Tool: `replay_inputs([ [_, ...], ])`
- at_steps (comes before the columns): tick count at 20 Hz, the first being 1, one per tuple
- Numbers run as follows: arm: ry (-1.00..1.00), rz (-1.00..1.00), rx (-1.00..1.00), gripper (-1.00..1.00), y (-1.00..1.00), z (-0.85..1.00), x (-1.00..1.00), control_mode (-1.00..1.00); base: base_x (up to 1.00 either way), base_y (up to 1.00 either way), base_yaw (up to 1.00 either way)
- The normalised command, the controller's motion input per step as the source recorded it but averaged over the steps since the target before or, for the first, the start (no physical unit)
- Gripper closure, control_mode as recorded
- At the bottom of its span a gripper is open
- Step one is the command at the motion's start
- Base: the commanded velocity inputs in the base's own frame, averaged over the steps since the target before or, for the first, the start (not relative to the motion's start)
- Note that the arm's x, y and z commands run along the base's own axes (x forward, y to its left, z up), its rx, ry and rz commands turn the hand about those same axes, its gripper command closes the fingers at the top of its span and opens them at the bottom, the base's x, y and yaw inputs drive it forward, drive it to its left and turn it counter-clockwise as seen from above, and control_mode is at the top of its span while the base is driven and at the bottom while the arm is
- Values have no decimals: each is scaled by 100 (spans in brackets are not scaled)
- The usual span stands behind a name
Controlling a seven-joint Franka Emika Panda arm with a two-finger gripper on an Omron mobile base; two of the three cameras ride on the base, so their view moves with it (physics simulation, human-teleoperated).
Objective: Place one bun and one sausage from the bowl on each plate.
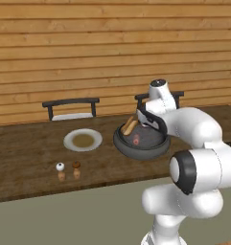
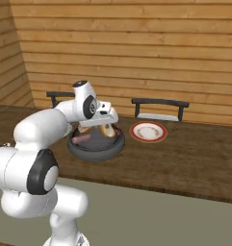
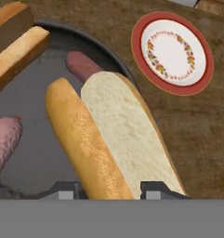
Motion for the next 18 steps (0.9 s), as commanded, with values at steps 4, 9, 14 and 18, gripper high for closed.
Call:
replay_inputs([
  [4, 7, -9, 11, 100, -99, 18, 31, -100, 0, 0, 0],
  [9, 2, -17, 16, 100, -93, 3, 42, -100, 0, 0, 0],
  [14, -2, -12, 9, 100, -18, -5, 62, -100, 0, 0, 0],
  [18, 0, 0, 4, 100, 0, -40, 82, -100, 0, 0, 0],
])
